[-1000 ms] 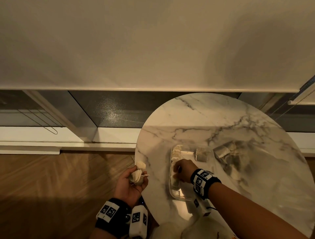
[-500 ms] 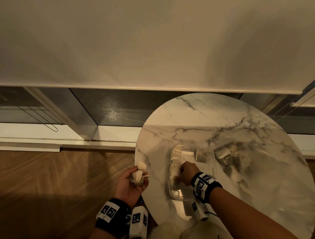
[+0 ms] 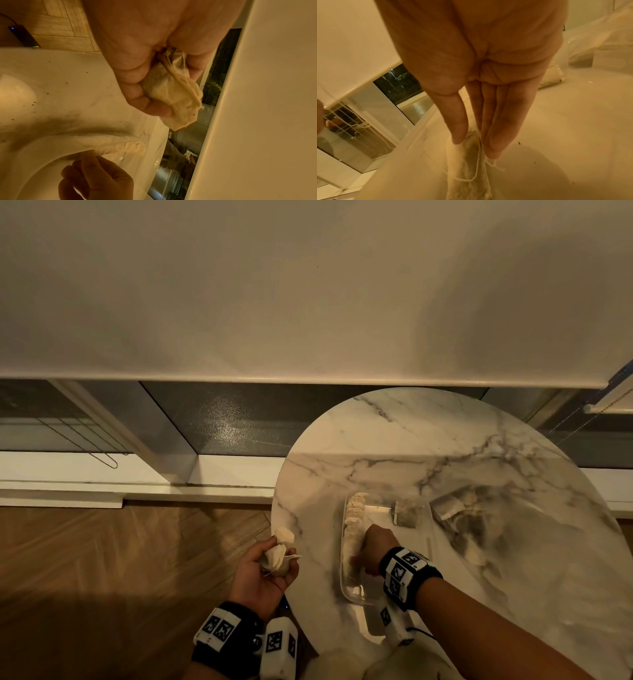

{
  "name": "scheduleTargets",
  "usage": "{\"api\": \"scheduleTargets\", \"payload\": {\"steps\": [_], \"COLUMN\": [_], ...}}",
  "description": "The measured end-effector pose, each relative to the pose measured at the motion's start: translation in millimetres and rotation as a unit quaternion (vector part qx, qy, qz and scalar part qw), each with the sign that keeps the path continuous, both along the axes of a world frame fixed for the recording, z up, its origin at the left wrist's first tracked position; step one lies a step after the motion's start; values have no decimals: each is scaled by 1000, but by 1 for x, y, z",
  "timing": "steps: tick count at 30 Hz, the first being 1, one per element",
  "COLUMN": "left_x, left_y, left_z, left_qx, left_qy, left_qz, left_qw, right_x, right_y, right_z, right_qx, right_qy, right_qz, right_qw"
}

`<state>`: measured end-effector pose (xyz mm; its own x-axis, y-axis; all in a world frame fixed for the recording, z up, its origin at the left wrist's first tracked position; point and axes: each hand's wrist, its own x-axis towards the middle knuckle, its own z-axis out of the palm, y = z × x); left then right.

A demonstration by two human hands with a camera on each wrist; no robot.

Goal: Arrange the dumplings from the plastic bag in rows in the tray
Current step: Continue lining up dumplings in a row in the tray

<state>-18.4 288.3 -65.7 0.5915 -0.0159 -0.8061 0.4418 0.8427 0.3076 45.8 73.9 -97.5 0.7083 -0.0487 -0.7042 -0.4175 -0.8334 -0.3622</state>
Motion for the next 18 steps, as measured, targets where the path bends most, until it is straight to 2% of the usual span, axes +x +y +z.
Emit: {"api": "scheduleTargets", "payload": {"steps": [18], "left_x": [0], "left_y": [0], "left_z": [2], "left_qx": [-6], "left_qy": [-6], "left_qz": [1], "left_qw": [1000], "right_x": [5], "right_y": [-15], "right_z": [-18], "right_qx": [35], "right_qy": [30], "right_qz": [-41], "right_qw": [998]}}
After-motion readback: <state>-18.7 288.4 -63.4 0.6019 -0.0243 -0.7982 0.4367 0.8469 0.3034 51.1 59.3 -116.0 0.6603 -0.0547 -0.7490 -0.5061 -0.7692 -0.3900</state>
